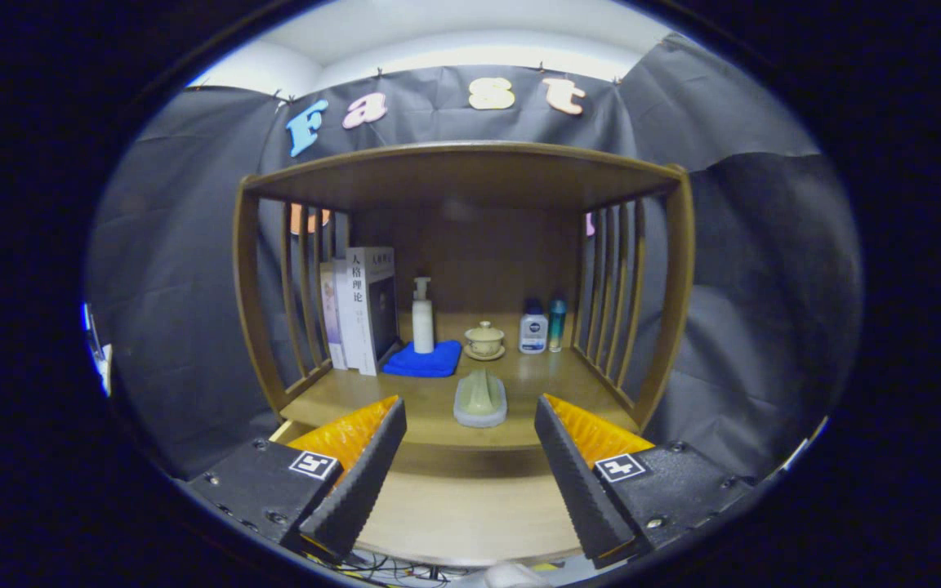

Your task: Pull open the drawer, take out the items inside it, and place them on the countertop above the cabinet.

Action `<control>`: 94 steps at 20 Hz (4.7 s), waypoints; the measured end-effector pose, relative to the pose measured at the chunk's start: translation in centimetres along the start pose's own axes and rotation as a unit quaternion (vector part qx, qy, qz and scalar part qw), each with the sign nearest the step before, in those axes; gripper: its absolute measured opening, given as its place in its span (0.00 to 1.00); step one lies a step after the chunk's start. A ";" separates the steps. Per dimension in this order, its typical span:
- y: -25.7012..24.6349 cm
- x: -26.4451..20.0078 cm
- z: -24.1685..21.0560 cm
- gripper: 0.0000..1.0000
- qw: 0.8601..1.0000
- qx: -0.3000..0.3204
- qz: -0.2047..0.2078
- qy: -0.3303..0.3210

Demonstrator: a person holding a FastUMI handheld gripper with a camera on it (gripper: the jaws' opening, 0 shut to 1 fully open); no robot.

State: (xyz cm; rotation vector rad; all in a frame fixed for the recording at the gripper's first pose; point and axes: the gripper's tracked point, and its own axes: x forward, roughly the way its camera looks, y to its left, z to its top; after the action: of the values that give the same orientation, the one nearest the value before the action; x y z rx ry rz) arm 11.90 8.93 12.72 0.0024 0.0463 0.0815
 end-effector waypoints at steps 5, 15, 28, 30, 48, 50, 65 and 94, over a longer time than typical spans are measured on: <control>-1.4 -4.0 -5.6 1.00 1.000 -0.003 -0.019 -0.023; 0.9 -5.9 -19.4 1.00 0.999 -0.009 -0.006 0.031; 3.1 -2.8 -23.3 1.00 0.999 -0.028 -0.027 0.038; 3.1 -2.8 -23.2 1.00 0.999 -0.022 -0.024 0.035; 3.3 1.8 -21.6 1.00 0.999 -0.010 -0.020 0.044; 3.5 3.5 -21.1 1.00 0.999 -0.013 -0.023 0.040; 4.0 12.9 -19.3 1.00 0.999 -0.012 -0.037 0.032; 1.0 0.8 -9.5 1.00 0.998 -0.037 0.007 -0.040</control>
State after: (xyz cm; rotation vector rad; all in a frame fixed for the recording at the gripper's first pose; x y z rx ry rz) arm 12.23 9.98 3.21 -0.0680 -0.0372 0.0971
